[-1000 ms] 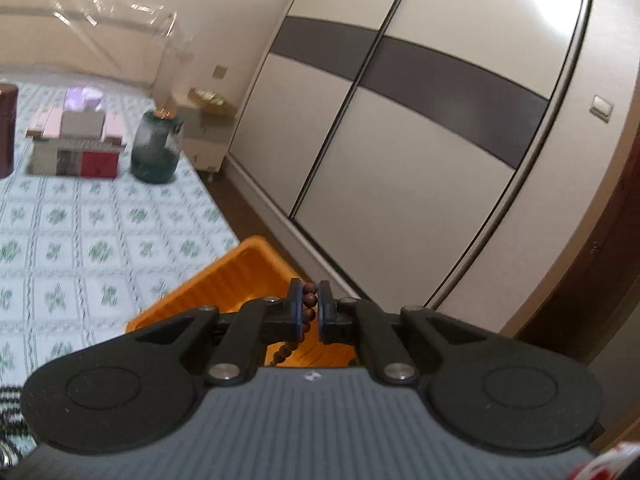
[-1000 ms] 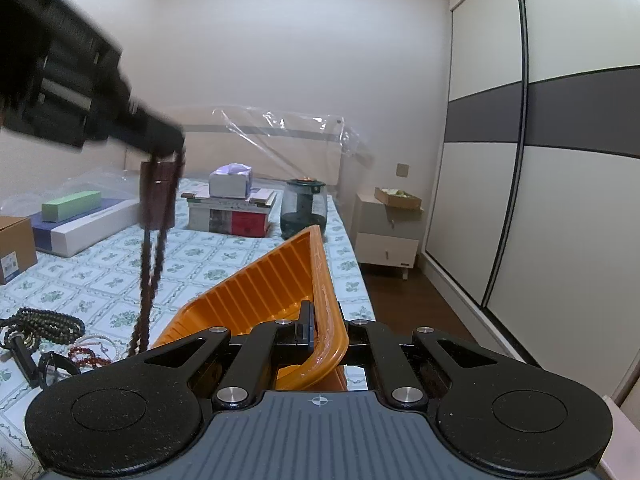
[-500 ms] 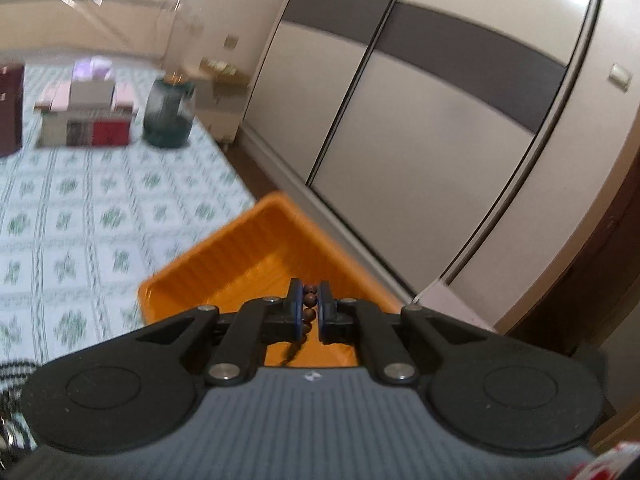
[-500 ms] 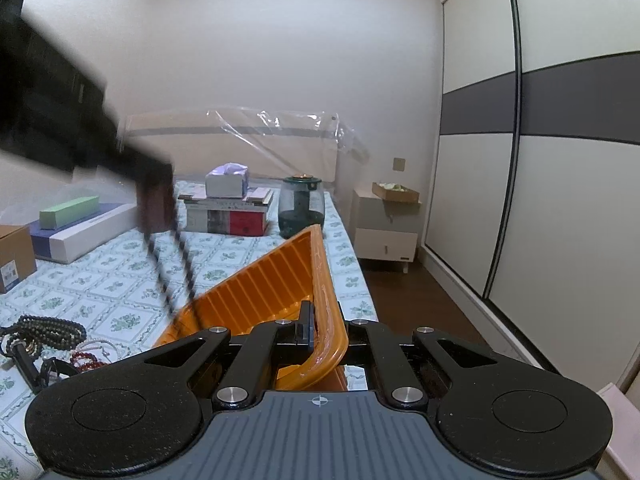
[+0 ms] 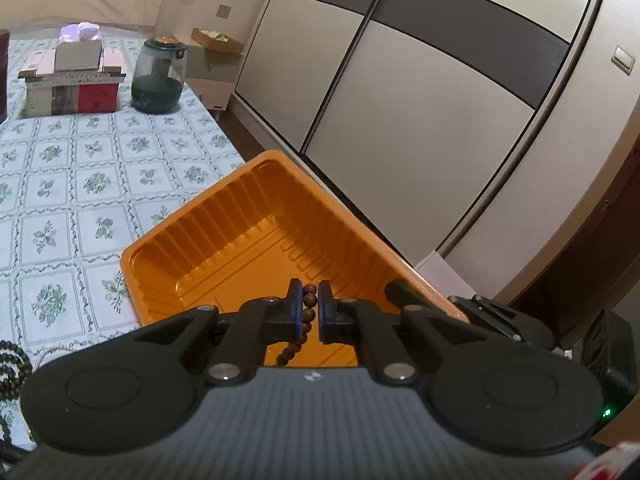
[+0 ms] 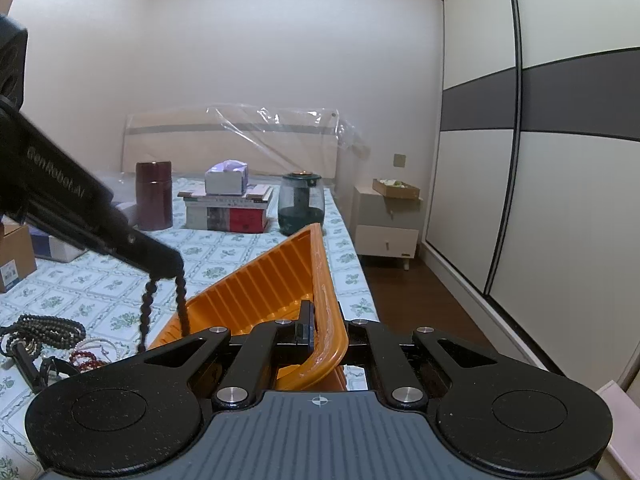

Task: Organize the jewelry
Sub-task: 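Lift the brown bead bracelet with the left gripper and drop it into the tray, then grasp the black bangle with the left gripper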

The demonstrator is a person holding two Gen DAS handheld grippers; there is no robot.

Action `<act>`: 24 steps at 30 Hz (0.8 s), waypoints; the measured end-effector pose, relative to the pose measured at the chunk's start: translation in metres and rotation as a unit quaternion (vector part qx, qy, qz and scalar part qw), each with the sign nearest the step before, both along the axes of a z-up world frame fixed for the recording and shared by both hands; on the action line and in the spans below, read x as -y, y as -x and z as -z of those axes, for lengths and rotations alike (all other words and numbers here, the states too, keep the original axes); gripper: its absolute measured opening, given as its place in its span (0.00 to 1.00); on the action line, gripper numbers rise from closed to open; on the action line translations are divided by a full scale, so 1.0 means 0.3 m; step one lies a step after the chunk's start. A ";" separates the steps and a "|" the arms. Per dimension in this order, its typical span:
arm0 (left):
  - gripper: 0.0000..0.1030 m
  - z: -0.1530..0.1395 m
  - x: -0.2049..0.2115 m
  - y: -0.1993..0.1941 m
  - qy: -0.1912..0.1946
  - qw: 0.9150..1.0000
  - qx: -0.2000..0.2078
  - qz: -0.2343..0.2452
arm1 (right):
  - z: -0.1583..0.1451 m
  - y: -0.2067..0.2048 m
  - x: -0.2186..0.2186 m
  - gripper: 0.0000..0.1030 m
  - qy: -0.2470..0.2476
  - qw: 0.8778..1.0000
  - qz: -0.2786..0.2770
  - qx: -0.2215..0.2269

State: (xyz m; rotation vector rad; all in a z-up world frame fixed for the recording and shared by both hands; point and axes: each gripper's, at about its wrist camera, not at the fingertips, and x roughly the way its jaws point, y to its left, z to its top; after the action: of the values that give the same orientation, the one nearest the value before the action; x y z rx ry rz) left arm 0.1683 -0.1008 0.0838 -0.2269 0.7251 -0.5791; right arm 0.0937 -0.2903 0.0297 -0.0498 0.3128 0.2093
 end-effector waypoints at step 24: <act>0.41 0.176 -0.393 0.236 -0.083 0.974 -0.025 -0.211 | 0.004 -0.002 -0.004 0.06 0.004 1.000 0.001 -0.004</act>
State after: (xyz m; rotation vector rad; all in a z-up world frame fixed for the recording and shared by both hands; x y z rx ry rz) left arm 0.0975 0.0171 0.0311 -0.2320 0.7422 -0.1076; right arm 0.0944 -0.2892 0.0286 -0.0565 0.3213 0.2066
